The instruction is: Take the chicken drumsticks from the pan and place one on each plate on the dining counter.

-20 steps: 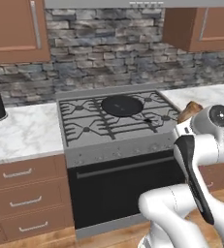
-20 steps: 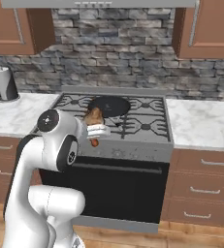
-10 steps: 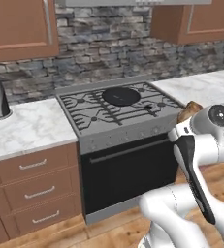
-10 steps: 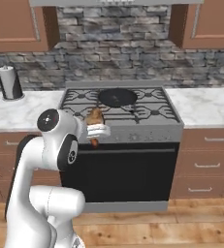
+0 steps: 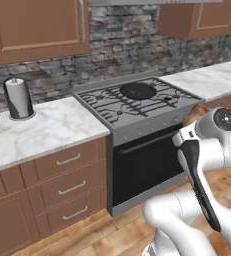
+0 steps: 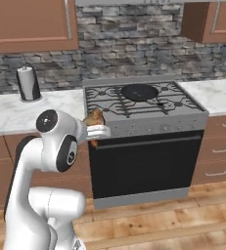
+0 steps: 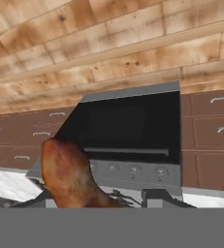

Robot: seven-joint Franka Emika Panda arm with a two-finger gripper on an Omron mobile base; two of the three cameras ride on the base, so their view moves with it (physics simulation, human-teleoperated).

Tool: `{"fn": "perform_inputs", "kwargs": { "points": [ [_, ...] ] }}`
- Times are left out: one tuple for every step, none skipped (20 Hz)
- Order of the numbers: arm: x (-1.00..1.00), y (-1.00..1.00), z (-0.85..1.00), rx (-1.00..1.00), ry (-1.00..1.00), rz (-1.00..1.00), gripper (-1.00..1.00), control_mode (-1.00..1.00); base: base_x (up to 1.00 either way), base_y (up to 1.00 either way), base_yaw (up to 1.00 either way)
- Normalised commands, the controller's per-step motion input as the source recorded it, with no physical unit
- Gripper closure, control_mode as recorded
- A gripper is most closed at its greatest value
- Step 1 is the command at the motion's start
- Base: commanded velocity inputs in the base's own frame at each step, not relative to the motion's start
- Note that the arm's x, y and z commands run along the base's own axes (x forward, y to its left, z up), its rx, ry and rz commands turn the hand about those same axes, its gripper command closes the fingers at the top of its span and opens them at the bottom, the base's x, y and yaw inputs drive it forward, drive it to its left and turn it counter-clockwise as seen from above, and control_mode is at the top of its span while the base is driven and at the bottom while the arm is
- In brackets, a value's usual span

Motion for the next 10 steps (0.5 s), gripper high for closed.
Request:
{"fn": "perform_inputs", "kwargs": {
  "points": [
    [0.00, 0.00, 0.00, 0.00, 0.00, 0.00, 1.00, 1.00, -0.69, 0.88, -0.32],
    [0.00, 0.00, 0.00, 0.00, 0.00, 0.00, 1.00, 1.00, -0.65, 0.90, -0.33],
    [0.00, 0.00, 0.00, 0.00, 0.00, 0.00, 1.00, 1.00, -0.64, 0.93, -0.34],
    [0.00, 0.00, 0.00, 0.00, 0.00, 0.00, 1.00, 1.00, -0.61, 0.93, -0.35],
    [0.00, 0.00, 0.00, 0.00, 0.00, 0.00, 1.00, 1.00, -0.62, 0.91, -0.35],
    [0.00, 0.00, 0.00, 0.00, 0.00, 0.00, 1.00, 1.00, -0.63, 0.91, -0.35],
    [0.00, 0.00, 0.00, 0.00, 0.00, 0.00, 1.00, 1.00, -0.62, 0.88, -0.36],
    [0.00, 0.00, 0.00, 0.00, 0.00, 0.00, 1.00, 1.00, -0.60, 0.90, -0.37],
    [0.00, 0.00, 0.00, 0.00, 0.00, 0.00, 1.00, 1.00, -0.56, 0.91, -0.38],
    [0.00, 0.00, 0.00, 0.00, 0.00, 0.00, 1.00, 1.00, -0.50, 0.99, -0.39]
  ]
}}
